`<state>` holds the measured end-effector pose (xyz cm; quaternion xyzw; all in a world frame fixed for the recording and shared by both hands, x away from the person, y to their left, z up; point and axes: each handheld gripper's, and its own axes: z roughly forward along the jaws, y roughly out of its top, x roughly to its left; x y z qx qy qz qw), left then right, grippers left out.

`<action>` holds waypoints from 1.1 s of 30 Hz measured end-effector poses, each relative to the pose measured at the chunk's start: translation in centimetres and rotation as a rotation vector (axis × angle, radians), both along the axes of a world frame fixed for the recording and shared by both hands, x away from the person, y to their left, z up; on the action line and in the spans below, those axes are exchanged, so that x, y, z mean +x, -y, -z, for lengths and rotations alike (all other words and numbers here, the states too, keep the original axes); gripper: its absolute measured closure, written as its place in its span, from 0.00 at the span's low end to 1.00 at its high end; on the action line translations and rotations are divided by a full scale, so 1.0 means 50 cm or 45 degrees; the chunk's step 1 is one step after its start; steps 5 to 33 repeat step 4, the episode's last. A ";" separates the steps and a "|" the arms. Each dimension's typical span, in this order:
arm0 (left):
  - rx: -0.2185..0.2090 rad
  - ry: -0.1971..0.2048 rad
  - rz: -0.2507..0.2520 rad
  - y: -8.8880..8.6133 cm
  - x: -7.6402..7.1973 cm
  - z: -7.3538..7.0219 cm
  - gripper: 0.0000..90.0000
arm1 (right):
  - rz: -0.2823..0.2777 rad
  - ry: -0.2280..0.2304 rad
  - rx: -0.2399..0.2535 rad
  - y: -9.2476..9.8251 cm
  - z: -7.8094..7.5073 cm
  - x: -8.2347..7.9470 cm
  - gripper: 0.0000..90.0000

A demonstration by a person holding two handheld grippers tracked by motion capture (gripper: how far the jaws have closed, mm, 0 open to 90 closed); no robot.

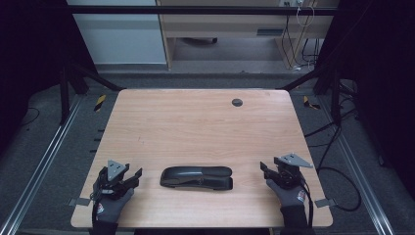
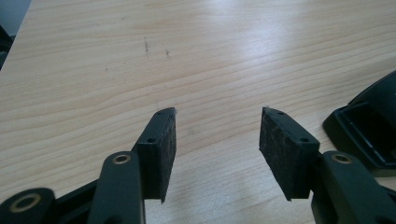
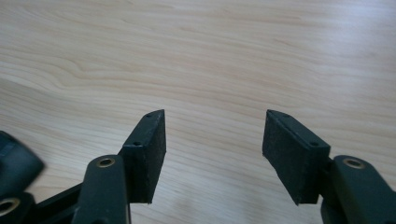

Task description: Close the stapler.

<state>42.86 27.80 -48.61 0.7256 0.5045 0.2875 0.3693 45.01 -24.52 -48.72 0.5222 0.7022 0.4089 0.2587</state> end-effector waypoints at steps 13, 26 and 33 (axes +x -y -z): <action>0.022 -0.030 -0.027 -0.010 0.007 0.005 0.47 | 0.048 -0.021 -0.042 0.020 0.010 0.005 0.42; 0.022 -0.030 -0.027 -0.010 0.007 0.005 0.47 | 0.048 -0.021 -0.042 0.020 0.010 0.005 0.42; 0.022 -0.030 -0.027 -0.010 0.007 0.005 0.47 | 0.048 -0.021 -0.042 0.020 0.010 0.005 0.42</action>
